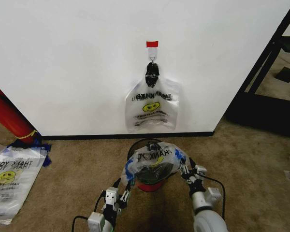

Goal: Pick up the garbage bag from the wall and place it over the trash bin.

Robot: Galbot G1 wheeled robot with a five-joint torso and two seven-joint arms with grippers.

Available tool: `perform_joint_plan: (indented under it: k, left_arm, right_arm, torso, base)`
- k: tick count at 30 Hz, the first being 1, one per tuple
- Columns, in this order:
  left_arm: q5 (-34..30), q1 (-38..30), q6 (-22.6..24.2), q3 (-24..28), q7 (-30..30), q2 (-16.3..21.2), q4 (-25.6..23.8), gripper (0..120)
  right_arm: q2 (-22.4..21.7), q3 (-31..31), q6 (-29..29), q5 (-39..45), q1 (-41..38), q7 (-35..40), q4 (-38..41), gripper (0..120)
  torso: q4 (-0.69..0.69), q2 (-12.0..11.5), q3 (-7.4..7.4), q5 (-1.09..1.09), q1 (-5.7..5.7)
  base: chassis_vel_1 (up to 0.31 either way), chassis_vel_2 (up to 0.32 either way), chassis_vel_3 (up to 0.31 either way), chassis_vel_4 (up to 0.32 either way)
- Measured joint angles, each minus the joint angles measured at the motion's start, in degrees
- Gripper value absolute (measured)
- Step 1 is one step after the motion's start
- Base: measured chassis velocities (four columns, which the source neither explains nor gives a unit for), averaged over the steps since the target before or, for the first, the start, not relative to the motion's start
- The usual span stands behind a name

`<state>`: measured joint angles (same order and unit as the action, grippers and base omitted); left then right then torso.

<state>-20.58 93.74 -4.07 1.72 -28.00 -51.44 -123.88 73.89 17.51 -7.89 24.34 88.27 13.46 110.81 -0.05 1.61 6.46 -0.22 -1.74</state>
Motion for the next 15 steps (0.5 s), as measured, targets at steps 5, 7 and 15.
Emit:
perform_joint_plan:
  k: [5,7,15]
  left_arm:
    - [5.08,3.61,-1.87,-0.34,-0.43,0.05,-2.88,81]
    - [6.16,4.57,-2.26,-0.54,-0.66,0.05,-4.13,88]
    - [7.87,6.43,-6.55,-2.64,-0.30,0.01,-7.98,100]
  right_arm:
    - [-0.37,1.62,-2.25,-2.45,2.61,-0.86,1.49,76]
    - [-0.44,2.41,-2.86,-2.45,3.00,-2.09,1.51,85]
    - [-1.12,6.39,-9.10,-5.53,3.86,-10.42,-0.83,100]
  torso:
    - [0.00,0.00,0.00,0.00,0.00]
    - [0.00,0.00,0.00,0.01,0.00]
    - [0.00,0.00,0.01,0.00,0.00]
  base:
    - [0.000,0.000,0.000,0.000]
    - [0.000,0.000,0.000,0.000]
    - [0.000,0.000,0.000,0.000]
